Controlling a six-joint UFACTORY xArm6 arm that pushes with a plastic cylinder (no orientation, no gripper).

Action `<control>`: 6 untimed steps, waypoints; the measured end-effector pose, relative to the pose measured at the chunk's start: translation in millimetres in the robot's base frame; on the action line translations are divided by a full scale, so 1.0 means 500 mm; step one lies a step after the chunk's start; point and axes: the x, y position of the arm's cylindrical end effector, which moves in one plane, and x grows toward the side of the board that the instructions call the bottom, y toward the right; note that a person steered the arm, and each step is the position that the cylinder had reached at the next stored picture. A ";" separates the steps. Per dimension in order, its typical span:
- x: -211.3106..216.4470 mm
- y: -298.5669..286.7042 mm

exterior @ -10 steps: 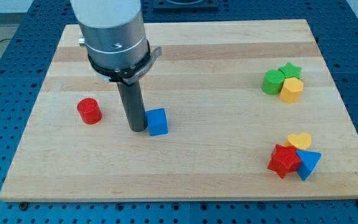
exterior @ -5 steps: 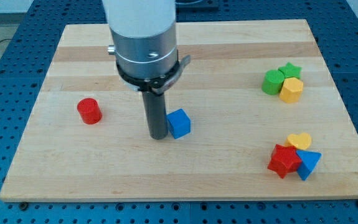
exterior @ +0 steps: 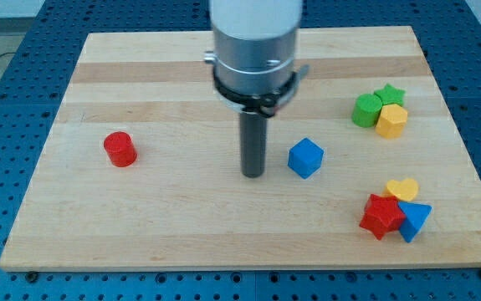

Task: Drag the blue cube into the group of blocks

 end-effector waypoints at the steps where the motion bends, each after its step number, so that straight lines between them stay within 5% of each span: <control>1: -0.060 0.010; 6: 0.043 0.272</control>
